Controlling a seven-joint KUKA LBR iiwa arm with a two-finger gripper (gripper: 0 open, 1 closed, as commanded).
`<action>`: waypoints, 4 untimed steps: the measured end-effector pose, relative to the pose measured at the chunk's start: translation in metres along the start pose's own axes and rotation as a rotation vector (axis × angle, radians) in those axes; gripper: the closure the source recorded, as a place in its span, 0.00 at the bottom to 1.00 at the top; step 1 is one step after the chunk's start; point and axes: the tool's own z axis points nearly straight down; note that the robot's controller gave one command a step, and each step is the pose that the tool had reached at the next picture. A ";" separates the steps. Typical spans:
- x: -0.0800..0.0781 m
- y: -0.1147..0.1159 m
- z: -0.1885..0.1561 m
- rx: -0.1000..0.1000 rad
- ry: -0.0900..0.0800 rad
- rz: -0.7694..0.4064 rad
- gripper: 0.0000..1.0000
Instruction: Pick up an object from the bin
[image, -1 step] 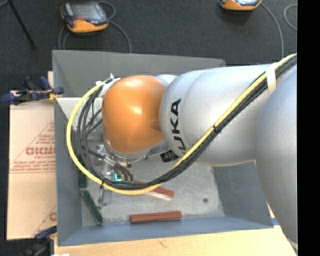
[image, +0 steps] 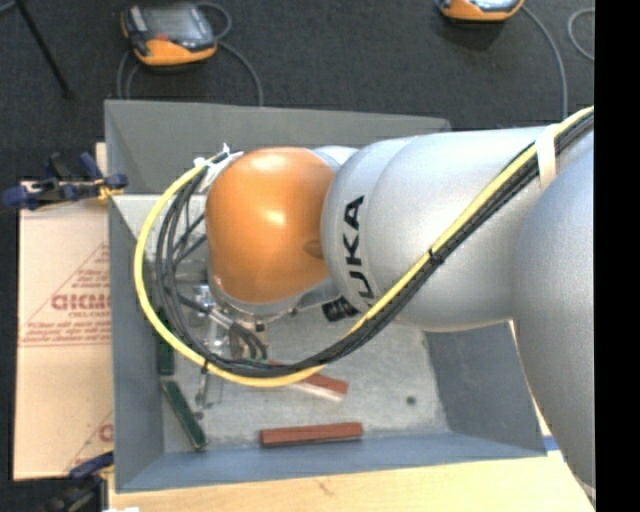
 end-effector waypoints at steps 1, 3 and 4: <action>-0.030 -0.014 0.050 -0.002 -0.008 -0.042 0.00; -0.024 -0.023 0.065 0.007 0.016 -0.094 0.00; -0.013 -0.038 0.061 -0.004 -0.014 -0.102 0.00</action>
Offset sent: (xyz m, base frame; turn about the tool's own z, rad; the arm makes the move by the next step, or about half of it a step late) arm 0.0202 -0.0553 -0.1554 -0.1070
